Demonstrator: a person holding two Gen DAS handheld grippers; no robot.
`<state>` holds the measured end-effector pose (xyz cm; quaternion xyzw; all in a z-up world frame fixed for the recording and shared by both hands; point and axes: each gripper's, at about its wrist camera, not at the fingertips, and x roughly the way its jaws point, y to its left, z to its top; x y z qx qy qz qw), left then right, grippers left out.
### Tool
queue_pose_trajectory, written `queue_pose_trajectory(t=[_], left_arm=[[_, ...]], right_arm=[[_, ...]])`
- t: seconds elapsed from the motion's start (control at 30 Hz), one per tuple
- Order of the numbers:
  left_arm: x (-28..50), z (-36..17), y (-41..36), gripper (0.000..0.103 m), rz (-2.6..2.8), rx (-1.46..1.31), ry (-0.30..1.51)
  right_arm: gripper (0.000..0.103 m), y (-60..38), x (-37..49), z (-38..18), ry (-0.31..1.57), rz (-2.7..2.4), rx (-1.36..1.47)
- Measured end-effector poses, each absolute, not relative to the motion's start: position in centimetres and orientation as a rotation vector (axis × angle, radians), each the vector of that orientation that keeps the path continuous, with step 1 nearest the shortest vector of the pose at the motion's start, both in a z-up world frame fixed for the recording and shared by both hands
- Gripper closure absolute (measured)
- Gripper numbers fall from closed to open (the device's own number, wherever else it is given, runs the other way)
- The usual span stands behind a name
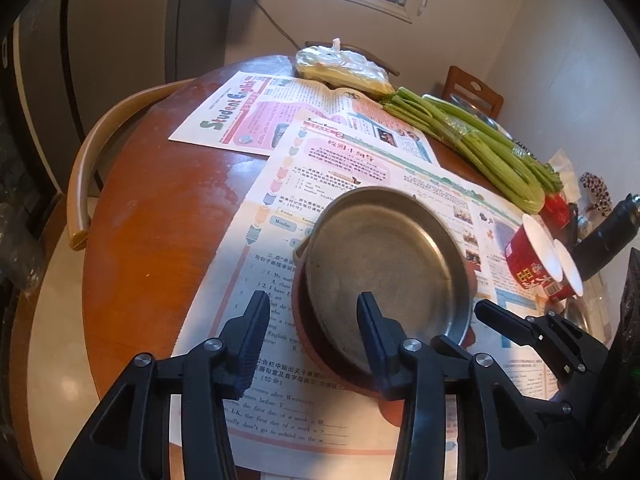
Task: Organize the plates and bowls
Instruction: 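Lower the grey metal tray onto the orange plate stack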
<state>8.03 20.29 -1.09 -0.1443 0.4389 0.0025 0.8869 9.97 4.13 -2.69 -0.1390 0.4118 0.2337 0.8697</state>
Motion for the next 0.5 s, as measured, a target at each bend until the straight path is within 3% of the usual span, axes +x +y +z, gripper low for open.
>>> queue_pose_trajectory(t=[0.43, 0.5], left_arm=[[7.4, -1.5, 21.6, 0.052, -0.012, -0.425, 0.905], [6.8, -1.2, 21.8, 0.048, -0.029, -0.460, 0.867]], right_arm=[[0.051, 1.9, 9.5, -0.7, 0.806, 0.571, -0.123], [0.050, 1.1, 9.8, -0.5, 0.819, 0.597, -0.058]])
